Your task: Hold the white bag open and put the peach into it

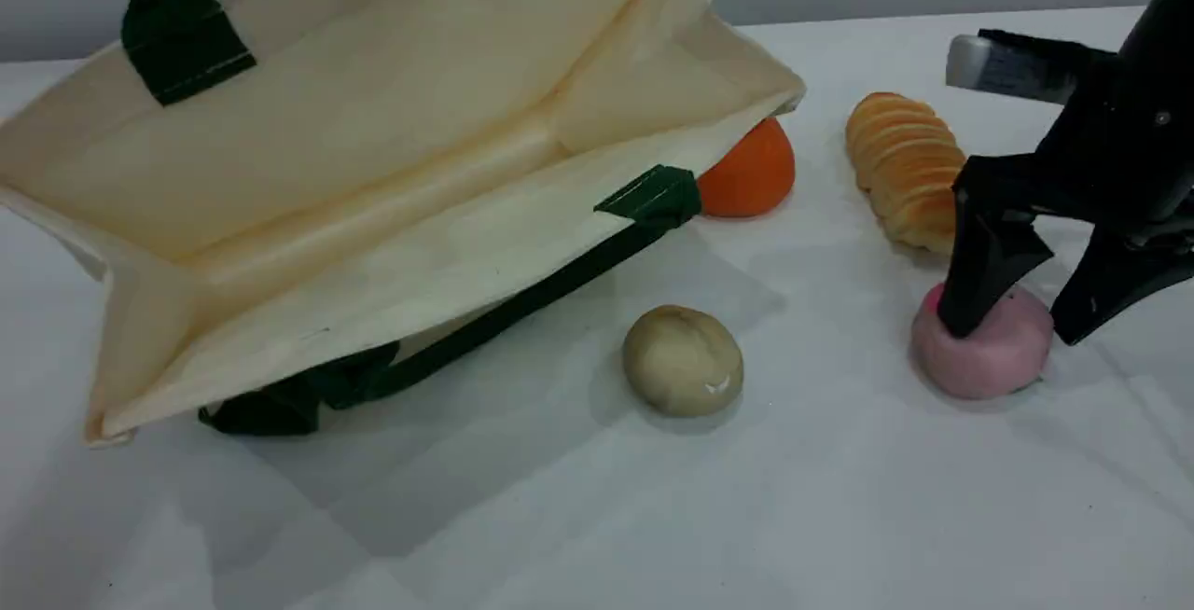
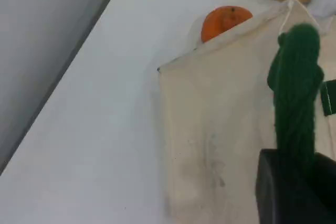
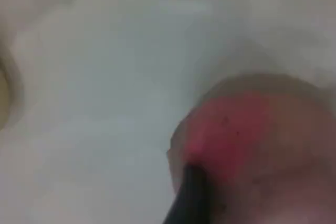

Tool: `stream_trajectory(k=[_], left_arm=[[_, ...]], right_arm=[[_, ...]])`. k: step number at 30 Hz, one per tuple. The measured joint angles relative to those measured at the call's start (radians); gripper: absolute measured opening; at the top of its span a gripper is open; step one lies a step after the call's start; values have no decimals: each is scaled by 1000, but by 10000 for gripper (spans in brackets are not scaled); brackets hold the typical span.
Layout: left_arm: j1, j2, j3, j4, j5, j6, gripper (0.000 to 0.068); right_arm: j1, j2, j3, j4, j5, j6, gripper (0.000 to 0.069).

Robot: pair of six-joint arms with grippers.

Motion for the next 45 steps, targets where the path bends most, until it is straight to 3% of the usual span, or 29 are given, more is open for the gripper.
stream_trajectory(k=[4, 11, 16, 24, 30, 45], left_arm=[[0, 0, 0, 0, 0, 0, 101], [0, 0, 0, 0, 0, 0, 101], [0, 0, 0, 0, 0, 0, 101], [0, 1, 1, 0, -1, 0, 101], [0, 1, 1, 2, -1, 0, 101], [1, 1, 1, 4, -1, 9, 101]], right_arm=[[0, 5, 0, 0, -1, -6, 532], [0, 5, -9, -4, 21, -7, 310], [0, 4, -22, -18, 45, -7, 304], [-2, -22, -128, -49, 222, -7, 301], [-2, -96, -128, -88, 229, -3, 293], [0, -430, -115, 94, 312, -81, 293]])
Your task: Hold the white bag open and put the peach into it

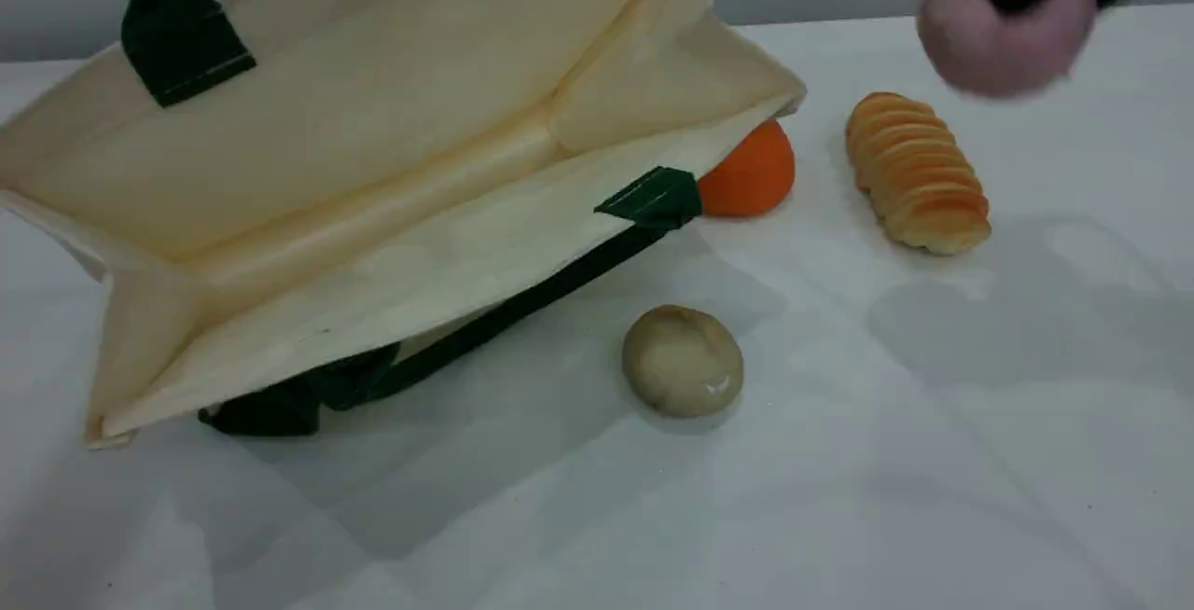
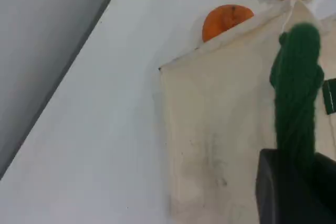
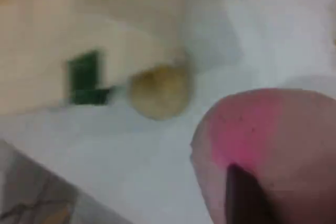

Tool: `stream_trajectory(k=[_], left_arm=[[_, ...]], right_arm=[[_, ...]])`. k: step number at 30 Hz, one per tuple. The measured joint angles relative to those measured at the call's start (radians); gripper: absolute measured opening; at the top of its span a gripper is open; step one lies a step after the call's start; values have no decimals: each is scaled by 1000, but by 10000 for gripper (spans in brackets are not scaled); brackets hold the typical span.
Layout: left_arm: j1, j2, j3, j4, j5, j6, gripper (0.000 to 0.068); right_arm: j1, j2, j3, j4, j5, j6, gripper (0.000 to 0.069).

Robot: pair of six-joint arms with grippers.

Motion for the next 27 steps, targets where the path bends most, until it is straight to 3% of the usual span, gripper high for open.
stream_trajectory(k=[5, 12, 21, 27], left_arm=[[0, 0, 0, 31, 0, 0, 101], [0, 0, 0, 30, 0, 0, 101], [0, 0, 0, 28, 0, 0, 101], [0, 0, 0, 25, 0, -2, 101]], right_arm=[[61, -68, 0, 108, 54, -63, 293], [241, -66, 0, 120, 18, -66, 293], [441, -57, 0, 158, -192, -66, 292], [450, 21, -2, 200, -317, -69, 292]])
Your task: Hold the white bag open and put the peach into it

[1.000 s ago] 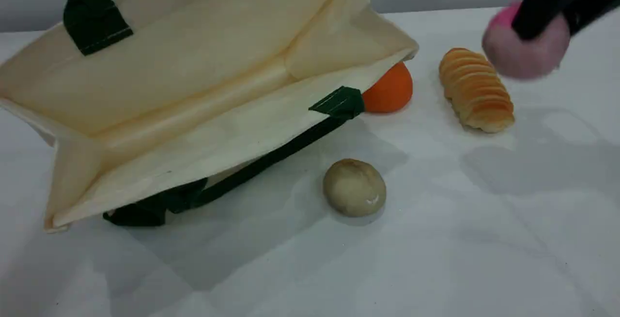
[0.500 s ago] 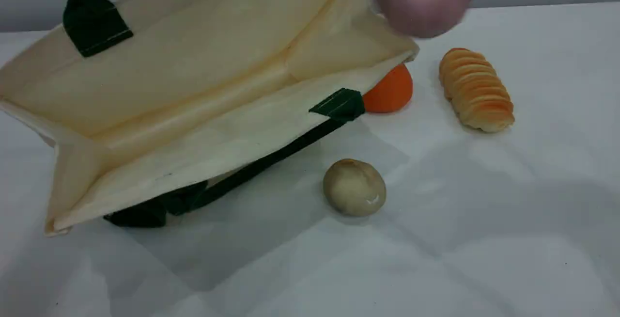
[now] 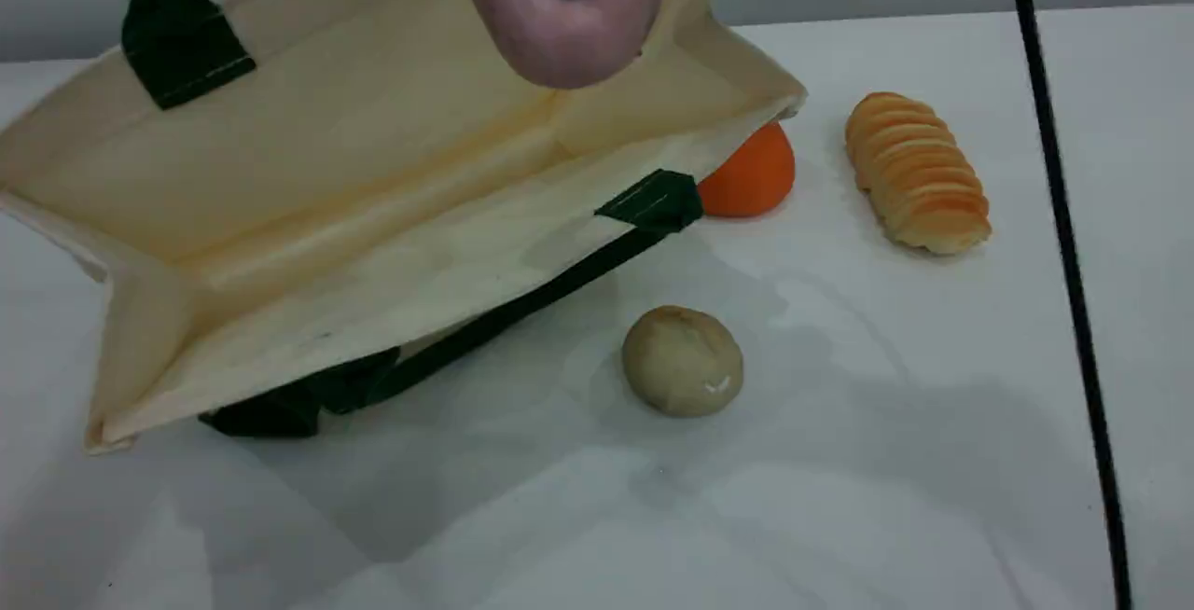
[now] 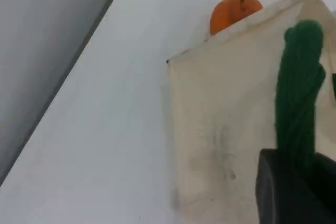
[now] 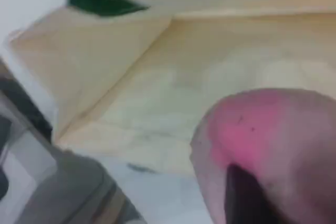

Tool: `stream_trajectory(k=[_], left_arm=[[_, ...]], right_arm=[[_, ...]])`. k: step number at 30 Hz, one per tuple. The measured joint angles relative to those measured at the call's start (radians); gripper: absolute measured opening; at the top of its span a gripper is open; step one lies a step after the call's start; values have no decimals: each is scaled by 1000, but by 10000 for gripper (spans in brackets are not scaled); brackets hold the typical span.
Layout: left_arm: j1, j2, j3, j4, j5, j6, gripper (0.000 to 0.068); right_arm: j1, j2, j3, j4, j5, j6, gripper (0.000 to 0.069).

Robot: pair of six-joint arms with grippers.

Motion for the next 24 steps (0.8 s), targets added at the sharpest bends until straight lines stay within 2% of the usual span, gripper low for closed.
stream_trajectory(k=[9, 20, 24], left_arm=[[0, 0, 0, -4, 0, -7, 101], [0, 0, 0, -4, 0, -22, 101], [0, 0, 0, -4, 0, -22, 101]], right_arm=[[0, 150, 0, 110, -153, -82, 292], [0, 241, -1, 353, -259, -317, 292], [0, 272, -1, 449, -262, -414, 292]])
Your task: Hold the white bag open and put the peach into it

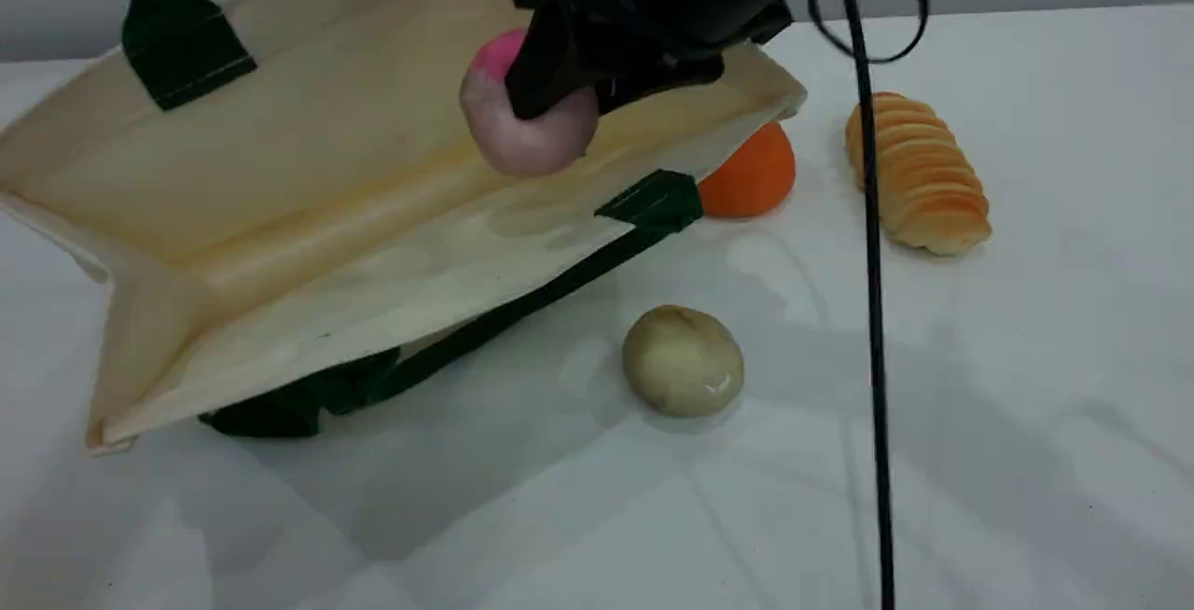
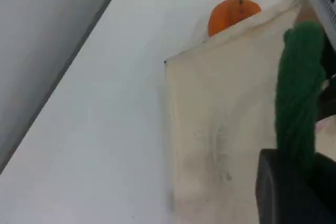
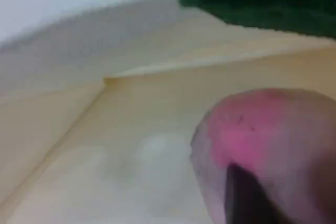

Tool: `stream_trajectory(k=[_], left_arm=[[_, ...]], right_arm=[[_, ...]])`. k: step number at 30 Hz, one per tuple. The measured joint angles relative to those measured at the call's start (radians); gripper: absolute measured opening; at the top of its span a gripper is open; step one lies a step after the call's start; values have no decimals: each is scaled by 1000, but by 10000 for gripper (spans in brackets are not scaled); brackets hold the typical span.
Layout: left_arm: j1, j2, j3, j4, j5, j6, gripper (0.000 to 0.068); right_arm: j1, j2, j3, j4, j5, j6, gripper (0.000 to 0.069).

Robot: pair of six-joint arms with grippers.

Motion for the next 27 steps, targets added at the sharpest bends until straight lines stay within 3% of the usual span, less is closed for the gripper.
stream_trajectory(k=[10, 16, 19, 27], left_arm=[[0, 0, 0, 0, 1, 0, 101], [0, 0, 0, -1, 1, 0, 101], [0, 0, 0, -4, 1, 0, 101], [0, 0, 0, -4, 1, 0, 101]], right_arm=[[28, 26, 0, 239, -41, -232, 292], [39, 26, 0, 241, -58, -238, 300], [39, 26, 0, 241, -59, -237, 346], [39, 26, 0, 292, -59, -237, 554]])
